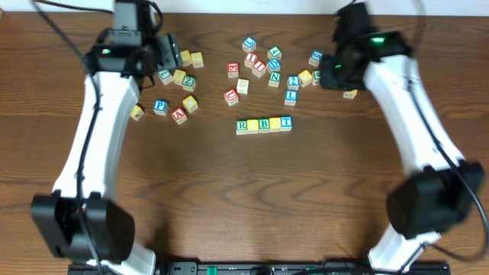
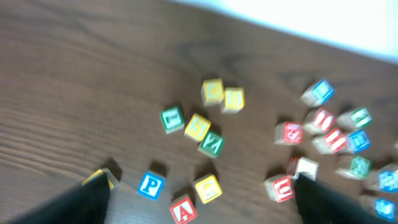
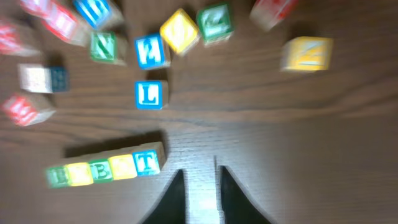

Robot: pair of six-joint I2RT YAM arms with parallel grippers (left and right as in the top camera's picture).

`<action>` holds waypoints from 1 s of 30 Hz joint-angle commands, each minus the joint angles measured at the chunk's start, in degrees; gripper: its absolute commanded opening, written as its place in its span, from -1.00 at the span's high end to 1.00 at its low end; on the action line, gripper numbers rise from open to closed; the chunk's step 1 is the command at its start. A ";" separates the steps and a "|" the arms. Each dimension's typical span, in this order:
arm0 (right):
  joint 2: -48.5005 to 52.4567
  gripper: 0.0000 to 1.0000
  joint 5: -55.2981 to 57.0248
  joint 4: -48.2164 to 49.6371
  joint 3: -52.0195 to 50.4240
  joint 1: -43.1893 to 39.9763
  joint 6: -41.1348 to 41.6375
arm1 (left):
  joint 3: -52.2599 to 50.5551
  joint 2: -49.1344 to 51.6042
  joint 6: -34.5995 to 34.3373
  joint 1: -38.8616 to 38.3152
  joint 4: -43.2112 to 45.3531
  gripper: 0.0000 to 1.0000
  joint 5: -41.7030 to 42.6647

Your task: Spell out ROBOT

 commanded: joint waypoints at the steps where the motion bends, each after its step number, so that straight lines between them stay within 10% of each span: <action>1: -7.19 0.31 0.81 -2.19 0.85 -2.75 -1.51 | 1.22 -0.68 0.52 0.04 -0.07 -0.96 -1.11; 3: -10.49 -0.09 0.81 -3.54 0.85 -3.93 -1.51 | 1.11 -0.66 -0.74 0.04 0.13 -0.96 -0.87; 5: -13.42 -0.99 0.83 -4.46 0.85 -4.83 -1.53 | 1.11 -0.66 -0.76 0.04 0.09 -0.96 -0.92; 30: -22.58 -0.99 2.99 -6.29 -0.20 -5.81 -3.74 | 1.11 -0.66 -0.76 0.04 0.09 -0.97 -0.92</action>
